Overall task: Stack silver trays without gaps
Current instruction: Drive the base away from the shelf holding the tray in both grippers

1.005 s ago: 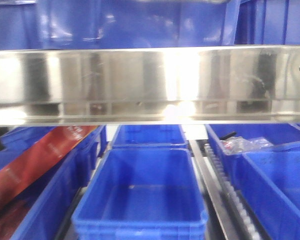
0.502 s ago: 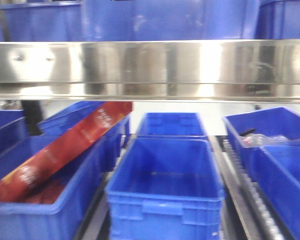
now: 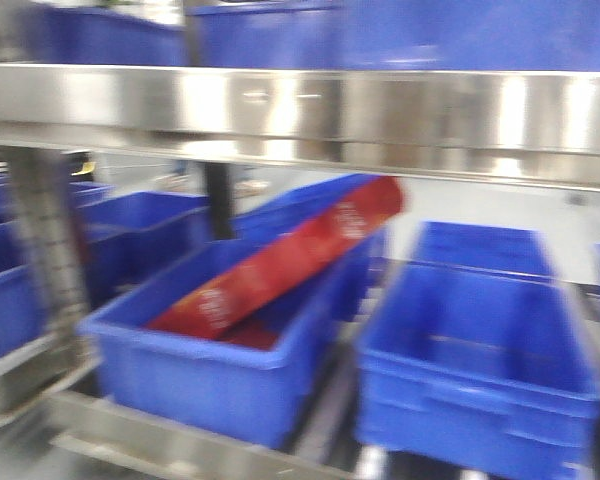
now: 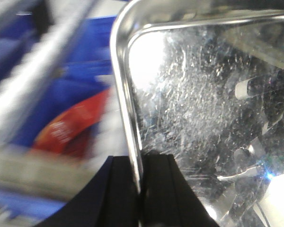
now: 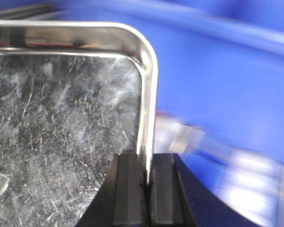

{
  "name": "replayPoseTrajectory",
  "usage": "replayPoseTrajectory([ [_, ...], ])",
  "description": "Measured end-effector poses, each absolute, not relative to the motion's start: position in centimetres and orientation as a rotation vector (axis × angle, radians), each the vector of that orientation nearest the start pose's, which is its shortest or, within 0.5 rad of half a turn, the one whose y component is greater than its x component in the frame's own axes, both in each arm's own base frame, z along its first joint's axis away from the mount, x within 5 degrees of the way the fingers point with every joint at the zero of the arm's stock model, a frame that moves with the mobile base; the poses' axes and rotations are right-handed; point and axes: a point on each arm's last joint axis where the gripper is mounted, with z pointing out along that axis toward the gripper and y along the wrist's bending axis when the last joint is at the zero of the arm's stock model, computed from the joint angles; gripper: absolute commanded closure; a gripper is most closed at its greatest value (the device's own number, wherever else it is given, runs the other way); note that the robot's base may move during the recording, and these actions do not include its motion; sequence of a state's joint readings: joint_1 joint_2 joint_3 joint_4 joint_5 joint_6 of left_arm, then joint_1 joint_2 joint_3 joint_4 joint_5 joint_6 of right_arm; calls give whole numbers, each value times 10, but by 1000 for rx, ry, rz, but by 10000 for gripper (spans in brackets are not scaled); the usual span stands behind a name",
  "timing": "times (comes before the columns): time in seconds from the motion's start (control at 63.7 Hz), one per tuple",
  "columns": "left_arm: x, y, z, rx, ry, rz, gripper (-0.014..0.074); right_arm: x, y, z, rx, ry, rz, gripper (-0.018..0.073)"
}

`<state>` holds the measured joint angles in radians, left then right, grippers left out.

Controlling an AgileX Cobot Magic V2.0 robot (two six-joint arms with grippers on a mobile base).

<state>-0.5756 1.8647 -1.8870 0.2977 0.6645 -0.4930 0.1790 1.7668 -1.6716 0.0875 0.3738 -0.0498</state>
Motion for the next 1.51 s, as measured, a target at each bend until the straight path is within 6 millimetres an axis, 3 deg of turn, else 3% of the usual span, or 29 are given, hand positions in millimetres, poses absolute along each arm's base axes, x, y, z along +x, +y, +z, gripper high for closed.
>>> replayPoseTrajectory([
  [1.507,380,-227,386,229,2099,-307,615,421,79,379,-164,1947,175,638],
])
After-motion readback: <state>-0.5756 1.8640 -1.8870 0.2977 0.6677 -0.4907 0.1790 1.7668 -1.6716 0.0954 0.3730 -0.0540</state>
